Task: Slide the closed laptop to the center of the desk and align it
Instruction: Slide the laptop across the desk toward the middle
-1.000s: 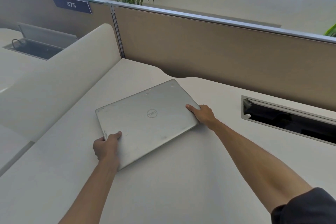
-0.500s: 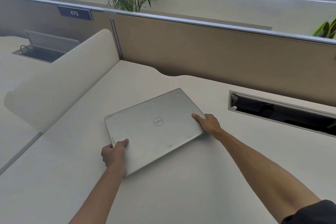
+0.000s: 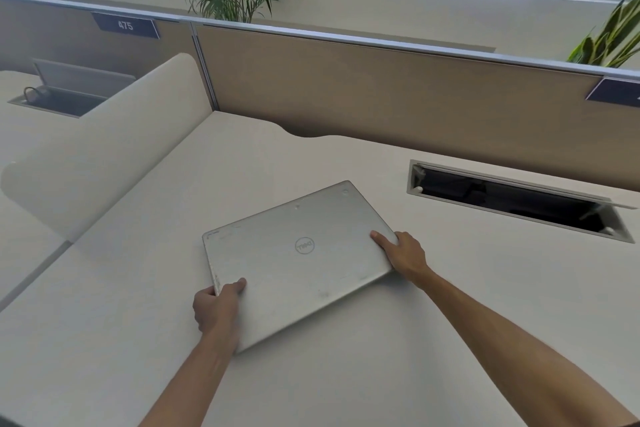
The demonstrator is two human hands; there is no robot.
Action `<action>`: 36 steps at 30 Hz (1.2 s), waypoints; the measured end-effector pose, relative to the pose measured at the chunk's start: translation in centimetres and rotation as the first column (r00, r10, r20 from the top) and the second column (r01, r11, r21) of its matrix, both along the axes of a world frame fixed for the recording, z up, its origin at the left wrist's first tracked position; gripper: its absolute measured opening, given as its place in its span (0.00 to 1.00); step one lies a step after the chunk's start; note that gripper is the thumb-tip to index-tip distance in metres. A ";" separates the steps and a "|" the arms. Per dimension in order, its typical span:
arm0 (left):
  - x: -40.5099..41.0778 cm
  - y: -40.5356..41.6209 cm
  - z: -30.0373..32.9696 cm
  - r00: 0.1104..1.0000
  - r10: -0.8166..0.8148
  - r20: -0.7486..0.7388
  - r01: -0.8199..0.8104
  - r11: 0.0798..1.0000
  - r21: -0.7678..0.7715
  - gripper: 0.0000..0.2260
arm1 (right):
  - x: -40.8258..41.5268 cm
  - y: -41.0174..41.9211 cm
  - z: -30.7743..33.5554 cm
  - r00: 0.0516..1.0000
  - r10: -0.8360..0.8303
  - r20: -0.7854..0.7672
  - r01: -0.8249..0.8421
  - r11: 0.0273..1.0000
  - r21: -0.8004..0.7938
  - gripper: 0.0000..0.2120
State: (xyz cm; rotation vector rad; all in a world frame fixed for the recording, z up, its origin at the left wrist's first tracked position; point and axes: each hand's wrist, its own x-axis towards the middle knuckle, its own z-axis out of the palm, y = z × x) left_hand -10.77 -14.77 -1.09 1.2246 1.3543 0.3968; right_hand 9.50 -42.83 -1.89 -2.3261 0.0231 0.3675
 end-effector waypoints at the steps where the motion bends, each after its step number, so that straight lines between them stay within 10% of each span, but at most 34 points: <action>1: -0.2 -0.3 0.1 1.000 -0.002 -0.004 0.002 1.000 -0.005 0.15 | -0.3 -0.4 -0.1 1.000 0.000 0.010 0.000 1.000 -0.004 0.26; 36: -5.9 -8.5 0.8 0.966 -0.156 -0.204 0.178 0.980 0.090 0.24 | -8.5 -10.1 -0.5 0.995 -0.014 0.101 0.025 0.995 -0.101 0.25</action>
